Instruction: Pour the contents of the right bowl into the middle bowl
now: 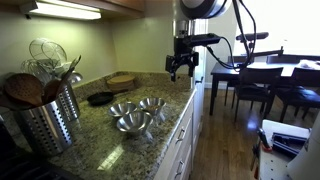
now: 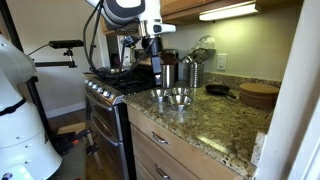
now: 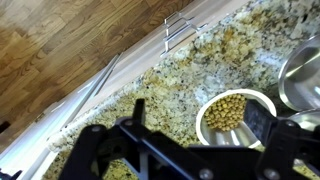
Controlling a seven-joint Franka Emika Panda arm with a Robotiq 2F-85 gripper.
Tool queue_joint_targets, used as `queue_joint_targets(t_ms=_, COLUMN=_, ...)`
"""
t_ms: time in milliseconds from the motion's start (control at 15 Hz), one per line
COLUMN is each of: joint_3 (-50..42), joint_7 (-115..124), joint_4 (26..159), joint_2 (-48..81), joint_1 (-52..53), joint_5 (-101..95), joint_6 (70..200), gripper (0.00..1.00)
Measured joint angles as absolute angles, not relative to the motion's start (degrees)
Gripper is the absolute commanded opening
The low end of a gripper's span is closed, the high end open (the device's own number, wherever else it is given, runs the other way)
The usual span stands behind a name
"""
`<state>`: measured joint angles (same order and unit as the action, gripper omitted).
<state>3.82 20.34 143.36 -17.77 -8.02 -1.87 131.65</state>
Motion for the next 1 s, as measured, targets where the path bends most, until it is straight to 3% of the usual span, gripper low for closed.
queue_joint_targets(t_ms=1000, joint_3=0.3, joint_7=19.1, joint_4=127.0, joint_2=6.8, joint_1=-6.5, joint_5=4.0, joint_6=138.2, gripper=1.00)
